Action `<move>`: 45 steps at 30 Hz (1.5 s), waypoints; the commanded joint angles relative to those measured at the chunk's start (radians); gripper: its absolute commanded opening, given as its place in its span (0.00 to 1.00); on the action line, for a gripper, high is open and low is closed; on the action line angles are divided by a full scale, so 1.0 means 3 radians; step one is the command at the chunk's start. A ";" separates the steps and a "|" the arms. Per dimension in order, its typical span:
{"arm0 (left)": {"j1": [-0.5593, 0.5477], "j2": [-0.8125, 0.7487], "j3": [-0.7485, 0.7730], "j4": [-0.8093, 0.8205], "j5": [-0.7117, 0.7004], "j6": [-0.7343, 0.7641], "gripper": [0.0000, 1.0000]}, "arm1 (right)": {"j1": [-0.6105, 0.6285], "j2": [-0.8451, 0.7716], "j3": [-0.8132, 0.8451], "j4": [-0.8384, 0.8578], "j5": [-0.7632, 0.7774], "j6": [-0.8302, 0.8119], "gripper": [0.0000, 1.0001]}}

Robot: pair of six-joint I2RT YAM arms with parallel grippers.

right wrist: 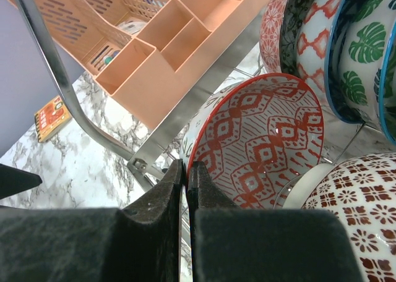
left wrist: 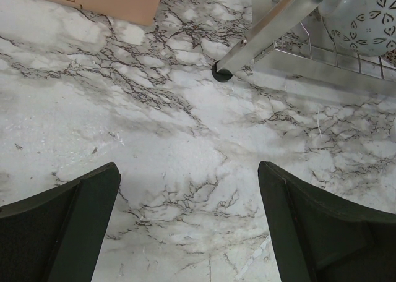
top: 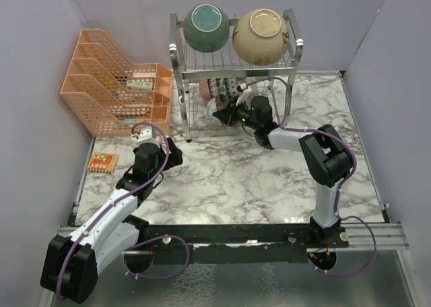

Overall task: Unload the bowls from the dish rack
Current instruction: Pick up the bowl from the dish rack.

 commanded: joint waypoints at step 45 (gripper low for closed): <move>0.0017 0.0088 -0.0117 0.0127 -0.0003 0.0025 0.96 | 0.0094 -0.2502 -0.1698 -0.0780 0.0604 -0.0904 0.01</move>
